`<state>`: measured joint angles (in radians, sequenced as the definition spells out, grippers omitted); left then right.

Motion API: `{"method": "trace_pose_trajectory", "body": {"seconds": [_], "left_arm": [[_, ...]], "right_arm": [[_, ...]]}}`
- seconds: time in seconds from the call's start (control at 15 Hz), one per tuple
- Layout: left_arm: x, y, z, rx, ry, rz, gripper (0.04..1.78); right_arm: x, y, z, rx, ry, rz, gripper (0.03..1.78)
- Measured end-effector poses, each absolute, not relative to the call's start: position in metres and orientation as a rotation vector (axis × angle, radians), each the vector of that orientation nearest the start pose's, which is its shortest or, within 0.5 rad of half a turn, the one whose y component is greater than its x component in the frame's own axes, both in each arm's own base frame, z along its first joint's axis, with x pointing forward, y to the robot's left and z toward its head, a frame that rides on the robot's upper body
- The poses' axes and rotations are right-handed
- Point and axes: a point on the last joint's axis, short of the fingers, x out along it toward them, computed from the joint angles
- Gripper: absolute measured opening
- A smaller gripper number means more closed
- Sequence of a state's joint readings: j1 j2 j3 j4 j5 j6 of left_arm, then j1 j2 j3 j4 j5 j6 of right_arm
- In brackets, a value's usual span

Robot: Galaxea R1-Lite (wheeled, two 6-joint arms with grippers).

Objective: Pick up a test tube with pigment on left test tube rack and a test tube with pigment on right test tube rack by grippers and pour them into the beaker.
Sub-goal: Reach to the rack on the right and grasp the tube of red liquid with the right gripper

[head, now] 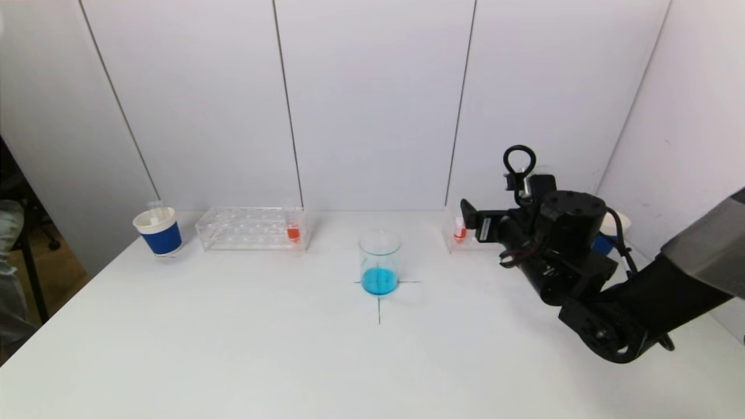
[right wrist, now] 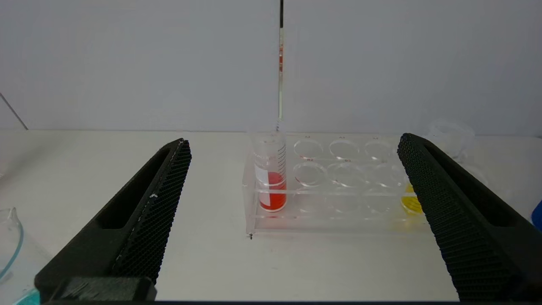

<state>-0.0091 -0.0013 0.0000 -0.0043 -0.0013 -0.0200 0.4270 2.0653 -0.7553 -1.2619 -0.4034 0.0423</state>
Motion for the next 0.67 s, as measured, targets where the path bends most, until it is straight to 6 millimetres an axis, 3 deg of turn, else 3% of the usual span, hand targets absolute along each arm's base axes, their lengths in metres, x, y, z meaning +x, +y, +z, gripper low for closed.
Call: {"method": "trace_pose_trajectory", "body": {"seconds": [0.67], "left_arm": [[-0.023, 0.0, 0.076, -0.02, -0.005, -0.011, 1.76]], "right_arm": [[0.365, 0.159, 0.073, 0.016, 0.061, 0.012, 1.77]]}}
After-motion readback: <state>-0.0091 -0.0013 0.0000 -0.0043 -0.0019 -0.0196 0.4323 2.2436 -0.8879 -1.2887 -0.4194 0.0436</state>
